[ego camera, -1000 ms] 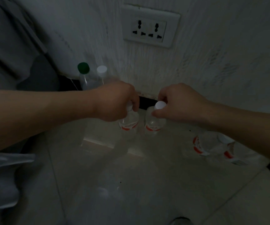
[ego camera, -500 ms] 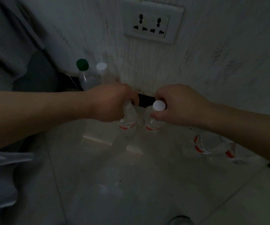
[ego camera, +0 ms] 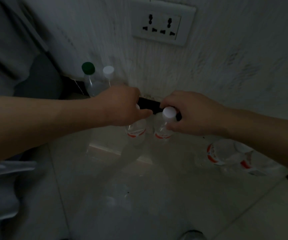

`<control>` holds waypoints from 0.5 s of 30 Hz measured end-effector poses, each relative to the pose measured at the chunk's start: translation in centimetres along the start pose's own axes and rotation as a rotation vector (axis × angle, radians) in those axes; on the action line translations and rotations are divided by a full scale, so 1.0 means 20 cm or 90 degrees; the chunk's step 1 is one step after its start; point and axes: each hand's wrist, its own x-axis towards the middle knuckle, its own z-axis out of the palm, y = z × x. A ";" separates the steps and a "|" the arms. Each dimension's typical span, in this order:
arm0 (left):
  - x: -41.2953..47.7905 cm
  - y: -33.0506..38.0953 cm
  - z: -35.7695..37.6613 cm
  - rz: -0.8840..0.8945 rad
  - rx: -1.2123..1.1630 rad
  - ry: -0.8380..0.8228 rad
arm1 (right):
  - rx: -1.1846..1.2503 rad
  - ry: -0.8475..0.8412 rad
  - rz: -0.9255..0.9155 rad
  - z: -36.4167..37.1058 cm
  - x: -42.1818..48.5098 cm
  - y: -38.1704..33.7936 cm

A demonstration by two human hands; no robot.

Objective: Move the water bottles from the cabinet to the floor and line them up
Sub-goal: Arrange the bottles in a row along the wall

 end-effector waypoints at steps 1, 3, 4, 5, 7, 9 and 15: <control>0.00 0.00 0.00 0.001 -0.005 -0.003 | -0.001 0.001 -0.002 0.00 0.00 0.01; 0.01 0.00 0.00 0.002 -0.013 -0.011 | 0.002 0.010 -0.009 0.00 0.00 0.02; 0.01 0.00 0.00 0.002 -0.017 -0.014 | 0.005 0.017 -0.012 0.01 -0.01 0.02; 0.01 0.00 -0.01 0.002 -0.022 -0.016 | 0.011 0.024 -0.016 0.01 -0.01 0.02; 0.01 0.00 -0.02 -0.001 -0.029 -0.022 | 0.026 0.036 -0.024 0.01 -0.01 0.02; 0.00 0.00 -0.04 -0.005 -0.033 -0.025 | 0.034 0.040 -0.025 0.00 0.00 0.01; -0.02 -0.03 -0.09 0.009 -0.067 -0.028 | 0.080 0.054 0.011 -0.01 0.01 0.01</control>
